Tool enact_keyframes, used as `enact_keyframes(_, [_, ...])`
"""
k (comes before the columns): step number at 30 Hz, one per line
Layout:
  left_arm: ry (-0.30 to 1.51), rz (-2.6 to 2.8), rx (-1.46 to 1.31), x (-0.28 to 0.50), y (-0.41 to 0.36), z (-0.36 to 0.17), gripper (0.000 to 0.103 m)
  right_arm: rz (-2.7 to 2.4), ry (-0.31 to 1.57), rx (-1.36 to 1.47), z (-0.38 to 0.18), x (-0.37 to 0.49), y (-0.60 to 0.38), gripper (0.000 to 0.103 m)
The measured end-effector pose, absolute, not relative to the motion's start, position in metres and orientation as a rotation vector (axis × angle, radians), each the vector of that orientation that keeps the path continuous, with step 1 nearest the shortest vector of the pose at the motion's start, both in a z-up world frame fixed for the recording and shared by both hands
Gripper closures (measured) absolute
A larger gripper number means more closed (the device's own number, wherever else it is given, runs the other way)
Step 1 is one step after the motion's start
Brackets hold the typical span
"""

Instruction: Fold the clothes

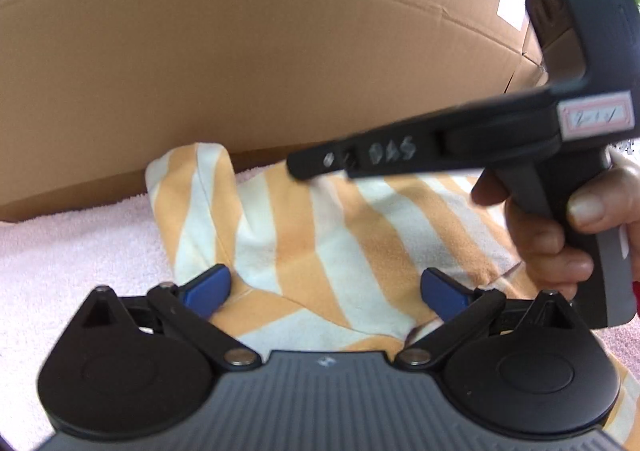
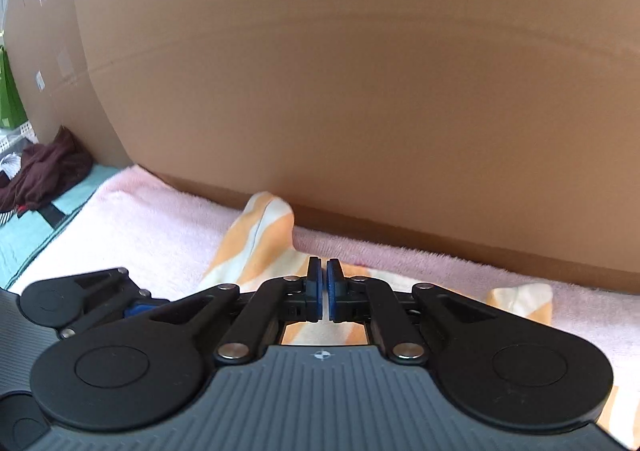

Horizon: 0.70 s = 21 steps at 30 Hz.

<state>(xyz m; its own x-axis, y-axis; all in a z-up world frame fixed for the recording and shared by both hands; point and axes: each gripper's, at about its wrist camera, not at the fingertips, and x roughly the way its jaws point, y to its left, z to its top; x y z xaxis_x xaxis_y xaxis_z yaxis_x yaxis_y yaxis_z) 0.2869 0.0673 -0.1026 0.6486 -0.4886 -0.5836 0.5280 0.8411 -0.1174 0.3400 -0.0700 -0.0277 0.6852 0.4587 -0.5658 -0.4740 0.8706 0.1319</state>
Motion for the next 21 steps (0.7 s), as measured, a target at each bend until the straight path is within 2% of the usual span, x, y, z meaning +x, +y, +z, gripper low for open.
enact_keyframes(7, [0.644,-0.586,0.102,0.285,0.066,-0.101,0.002,0.447,0.648,-0.024,-0.048,0.345,-0.073,0.1])
enact_keyframes(10, [0.643,-0.594,0.115,0.284,0.067,-0.1,0.002,0.381,0.616,0.024,-0.046,0.342,-0.084,0.094])
enact_keyframes(11, [0.642,-0.595,0.121,0.284,0.067,-0.1,0.002,0.353,0.599,0.052,-0.043,0.338,-0.09,0.089])
enact_keyframes(13, [0.638,-0.596,0.14,0.282,0.068,-0.099,0.002,0.459,0.605,0.166,-0.037,0.329,-0.1,0.089])
enact_keyframes(17, [0.635,-0.602,0.139,0.284,0.07,-0.098,0.002,0.563,0.764,0.269,-0.051,0.327,-0.104,0.087])
enact_keyframes(18, [0.635,-0.602,0.138,0.284,0.07,-0.098,0.002,0.52,0.79,0.264,-0.058,0.327,-0.109,0.088])
enact_keyframes(19, [0.634,-0.601,0.139,0.284,0.07,-0.098,0.002,0.484,0.784,0.281,-0.063,0.327,-0.119,0.103])
enact_keyframes(21, [0.633,-0.599,0.142,0.283,0.071,-0.097,0.002,0.42,0.757,0.33,-0.065,0.322,-0.139,0.103])
